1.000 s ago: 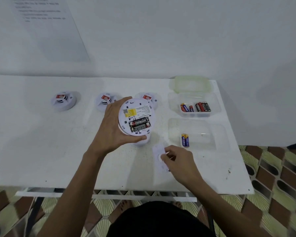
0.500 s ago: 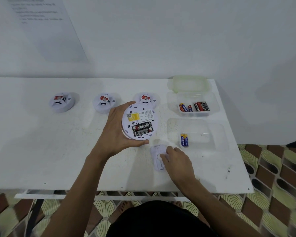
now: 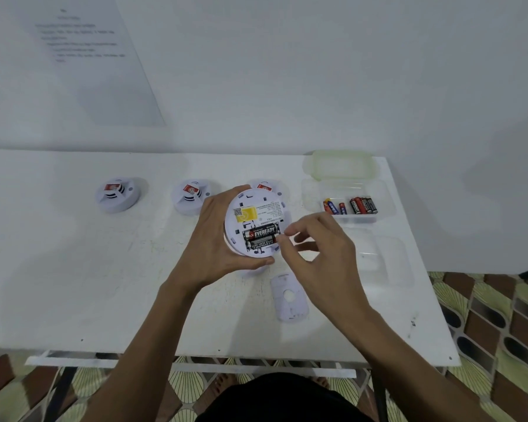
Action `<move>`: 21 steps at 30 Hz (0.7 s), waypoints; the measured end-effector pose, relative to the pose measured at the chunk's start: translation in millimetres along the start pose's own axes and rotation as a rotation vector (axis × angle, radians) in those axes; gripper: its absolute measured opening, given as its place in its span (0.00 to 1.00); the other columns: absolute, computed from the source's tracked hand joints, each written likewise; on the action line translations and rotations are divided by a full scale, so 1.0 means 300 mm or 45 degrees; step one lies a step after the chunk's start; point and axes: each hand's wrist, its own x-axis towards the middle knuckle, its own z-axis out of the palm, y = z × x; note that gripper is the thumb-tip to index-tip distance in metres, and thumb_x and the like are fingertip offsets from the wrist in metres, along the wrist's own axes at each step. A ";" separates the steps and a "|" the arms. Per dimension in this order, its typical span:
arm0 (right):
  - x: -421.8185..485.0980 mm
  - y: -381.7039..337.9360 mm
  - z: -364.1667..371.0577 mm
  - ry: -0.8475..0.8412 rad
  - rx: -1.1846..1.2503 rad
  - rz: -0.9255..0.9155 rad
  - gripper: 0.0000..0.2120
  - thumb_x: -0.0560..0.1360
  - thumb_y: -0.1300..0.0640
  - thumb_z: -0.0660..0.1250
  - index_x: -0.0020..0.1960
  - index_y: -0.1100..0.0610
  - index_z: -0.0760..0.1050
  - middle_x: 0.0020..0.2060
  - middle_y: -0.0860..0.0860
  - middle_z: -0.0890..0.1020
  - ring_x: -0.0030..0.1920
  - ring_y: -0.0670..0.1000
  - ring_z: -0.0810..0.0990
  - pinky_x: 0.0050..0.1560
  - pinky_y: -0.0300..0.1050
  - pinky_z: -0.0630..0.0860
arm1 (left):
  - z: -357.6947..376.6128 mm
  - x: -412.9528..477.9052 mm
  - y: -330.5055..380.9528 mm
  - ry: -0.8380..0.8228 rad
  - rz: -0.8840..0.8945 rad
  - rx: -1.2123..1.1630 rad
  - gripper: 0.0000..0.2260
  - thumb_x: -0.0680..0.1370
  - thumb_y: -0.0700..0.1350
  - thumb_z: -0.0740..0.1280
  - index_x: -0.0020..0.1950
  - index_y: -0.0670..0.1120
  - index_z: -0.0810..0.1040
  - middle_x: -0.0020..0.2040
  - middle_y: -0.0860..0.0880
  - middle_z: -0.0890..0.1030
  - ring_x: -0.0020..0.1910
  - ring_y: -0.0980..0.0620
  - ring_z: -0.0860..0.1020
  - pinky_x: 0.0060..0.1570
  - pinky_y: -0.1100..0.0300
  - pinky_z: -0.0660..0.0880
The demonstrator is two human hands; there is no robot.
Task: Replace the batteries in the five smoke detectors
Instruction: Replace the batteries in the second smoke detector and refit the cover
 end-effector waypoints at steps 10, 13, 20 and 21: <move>0.012 -0.042 0.049 0.117 -0.035 0.110 0.06 0.72 0.60 0.74 0.44 0.61 0.79 0.47 0.52 0.73 0.44 0.48 0.79 0.46 0.45 0.81 | 0.004 0.020 0.008 0.067 -0.038 -0.059 0.37 0.66 0.68 0.69 0.70 0.54 0.63 0.68 0.62 0.67 0.69 0.57 0.66 0.70 0.52 0.62; 0.017 -0.059 0.055 0.115 0.063 0.242 0.05 0.72 0.60 0.74 0.44 0.60 0.79 0.46 0.50 0.74 0.44 0.46 0.80 0.48 0.40 0.79 | 0.007 0.032 0.017 0.078 -0.026 -0.043 0.38 0.66 0.65 0.71 0.70 0.52 0.63 0.67 0.58 0.68 0.67 0.58 0.67 0.69 0.52 0.63; 0.065 -0.081 0.031 0.016 0.218 0.633 0.08 0.71 0.56 0.74 0.40 0.49 0.74 0.47 0.49 0.76 0.44 0.42 0.79 0.44 0.29 0.74 | 0.030 0.041 0.006 0.064 -0.063 -0.162 0.34 0.67 0.71 0.66 0.70 0.63 0.61 0.68 0.64 0.67 0.69 0.57 0.66 0.70 0.45 0.61; 0.063 -0.082 0.032 0.007 0.222 0.640 0.09 0.71 0.56 0.74 0.41 0.49 0.74 0.47 0.49 0.76 0.45 0.43 0.79 0.45 0.31 0.74 | 0.030 0.041 0.003 0.051 -0.085 -0.188 0.33 0.67 0.72 0.65 0.69 0.68 0.59 0.68 0.68 0.66 0.69 0.59 0.66 0.71 0.46 0.60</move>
